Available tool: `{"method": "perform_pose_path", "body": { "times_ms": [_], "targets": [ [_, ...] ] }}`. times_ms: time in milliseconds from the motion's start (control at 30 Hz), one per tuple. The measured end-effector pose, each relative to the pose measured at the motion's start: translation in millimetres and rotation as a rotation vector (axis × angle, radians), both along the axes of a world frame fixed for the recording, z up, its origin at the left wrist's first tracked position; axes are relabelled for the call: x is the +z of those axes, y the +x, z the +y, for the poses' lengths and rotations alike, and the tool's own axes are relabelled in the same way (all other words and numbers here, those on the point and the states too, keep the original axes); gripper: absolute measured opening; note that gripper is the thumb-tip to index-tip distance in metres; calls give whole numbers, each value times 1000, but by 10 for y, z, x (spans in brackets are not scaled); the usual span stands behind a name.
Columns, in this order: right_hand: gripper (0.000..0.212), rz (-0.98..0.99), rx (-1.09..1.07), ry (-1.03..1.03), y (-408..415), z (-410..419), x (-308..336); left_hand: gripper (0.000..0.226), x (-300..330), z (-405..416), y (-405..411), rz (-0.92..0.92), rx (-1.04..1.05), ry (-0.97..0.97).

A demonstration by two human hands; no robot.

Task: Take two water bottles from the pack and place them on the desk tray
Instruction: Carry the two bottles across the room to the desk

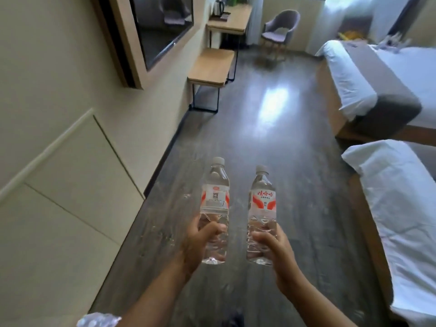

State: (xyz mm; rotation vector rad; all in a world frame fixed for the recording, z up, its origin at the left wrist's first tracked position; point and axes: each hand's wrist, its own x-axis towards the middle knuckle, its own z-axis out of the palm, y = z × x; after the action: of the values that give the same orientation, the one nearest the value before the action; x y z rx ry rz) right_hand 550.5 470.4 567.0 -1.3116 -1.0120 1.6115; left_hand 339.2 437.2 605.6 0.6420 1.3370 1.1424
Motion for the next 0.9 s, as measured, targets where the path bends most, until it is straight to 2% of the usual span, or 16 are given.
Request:
{"method": "perform_pose_path", "body": {
  "times_ms": [300, 500, 633, 900],
  "targets": [
    [78, 17, -47, 3, 505, 1069, -120, 81, -4, 1247, 503, -21, -58, -39],
    [74, 39, -56, -12, 589, 1925, -113, 63, -12, 2203, 592, 80, -94, -43],
    [70, 42, -81, -19, 572, 2797, -192, 55, -113, 3129, 592, 93, -121, -42],
    [71, 16, -159, 2, 428, 5063, -137, 73, -125, 5595, 346, 76, -187, -21]
  ]
}}
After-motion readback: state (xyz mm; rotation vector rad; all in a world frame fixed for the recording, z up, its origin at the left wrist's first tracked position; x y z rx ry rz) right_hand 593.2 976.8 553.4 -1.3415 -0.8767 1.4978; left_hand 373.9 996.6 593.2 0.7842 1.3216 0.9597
